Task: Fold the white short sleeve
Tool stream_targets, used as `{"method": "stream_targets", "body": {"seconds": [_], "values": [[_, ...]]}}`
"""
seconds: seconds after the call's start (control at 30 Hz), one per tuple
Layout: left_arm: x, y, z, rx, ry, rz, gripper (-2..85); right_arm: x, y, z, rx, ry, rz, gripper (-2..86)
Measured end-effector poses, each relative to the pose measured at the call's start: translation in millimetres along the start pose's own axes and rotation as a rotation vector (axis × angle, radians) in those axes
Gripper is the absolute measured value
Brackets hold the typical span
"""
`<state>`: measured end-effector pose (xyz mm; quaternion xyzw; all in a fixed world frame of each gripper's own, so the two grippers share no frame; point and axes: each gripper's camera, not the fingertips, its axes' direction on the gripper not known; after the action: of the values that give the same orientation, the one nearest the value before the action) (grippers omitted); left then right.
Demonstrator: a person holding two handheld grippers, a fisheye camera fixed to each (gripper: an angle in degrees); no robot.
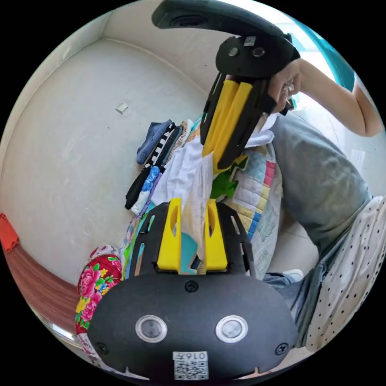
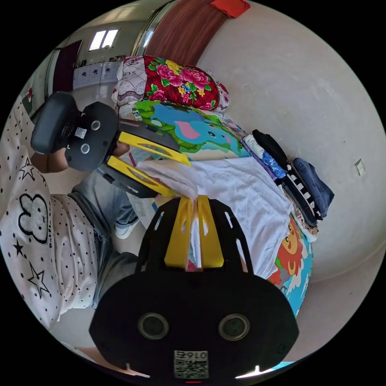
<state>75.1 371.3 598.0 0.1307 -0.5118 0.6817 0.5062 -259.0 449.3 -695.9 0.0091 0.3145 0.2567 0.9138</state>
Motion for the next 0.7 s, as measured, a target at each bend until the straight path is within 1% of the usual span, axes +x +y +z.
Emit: {"method": "stream_targets", "body": {"seconds": [0.07, 0.13, 0.17, 0.2, 0.3, 0.37, 0.4, 0.43, 0.47, 0.53, 0.6, 0.67, 0.7], "values": [[-3.6, -14.8, 6.9, -0.004, 0.027, 0.024, 0.3, -10.9, 5.3, 18.0, 0.028, 0.001, 0.008, 3.5], [-14.1, -27.5, 15.8, -0.014, 0.110, 0.025, -0.5, -22.2, 11.3, 33.5, 0.068, 0.023, 0.023, 6.2], [-24.7, -34.1, 22.1, -0.011, 0.174, -0.005, -0.7, -31.3, 14.0, 45.5, 0.090, 0.039, 0.051, 10.2], [-35.5, -39.5, 29.2, -0.012, 0.237, -0.037, -0.8, -36.8, 14.9, 52.4, 0.094, 0.045, 0.063, 12.2], [-56.7, -48.0, 47.4, -0.008, 0.356, -0.115, -0.9, -68.7, 17.8, 94.5, 0.084, 0.162, 0.127, 13.7], [-59.9, -49.6, 54.5, -0.007, 0.333, -0.126, -1.0, -90.0, 21.1, 129.2, 0.063, 0.415, 0.213, 13.1], [-58.6, -49.6, 59.1, -0.014, 0.307, -0.113, -1.0, -94.1, 23.1, 137.1, 0.058, 0.492, 0.227, 12.4], [-57.3, -49.3, 61.6, -0.017, 0.298, -0.105, -1.0, -101.4, 28.6, 151.1, 0.054, 0.621, 0.234, 10.9], [-54.1, -48.3, 67.6, -0.026, 0.297, -0.088, -1.0, -106.5, 34.6, 162.8, 0.048, 0.682, 0.225, 9.9], [-46.8, -46.1, 78.7, -0.039, 0.335, -0.049, -1.0, -112.9, 42.3, 177.0, 0.036, 0.647, 0.168, 8.8], [-35.7, -44.1, 97.3, -0.088, 0.403, -0.009, -1.0, -117.7, 46.5, 188.8, 0.012, 0.542, 0.094, 8.0], [-27.8, -43.3, 109.2, -0.123, 0.443, 0.023, -1.0, -121.5, 41.3, 205.2, -0.074, 0.400, 0.007, 6.1], [-24.0, -43.3, 114.1, -0.131, 0.484, 0.048, -1.0, -123.3, 39.0, 209.7, -0.098, 0.370, -0.023, 5.4]]}}
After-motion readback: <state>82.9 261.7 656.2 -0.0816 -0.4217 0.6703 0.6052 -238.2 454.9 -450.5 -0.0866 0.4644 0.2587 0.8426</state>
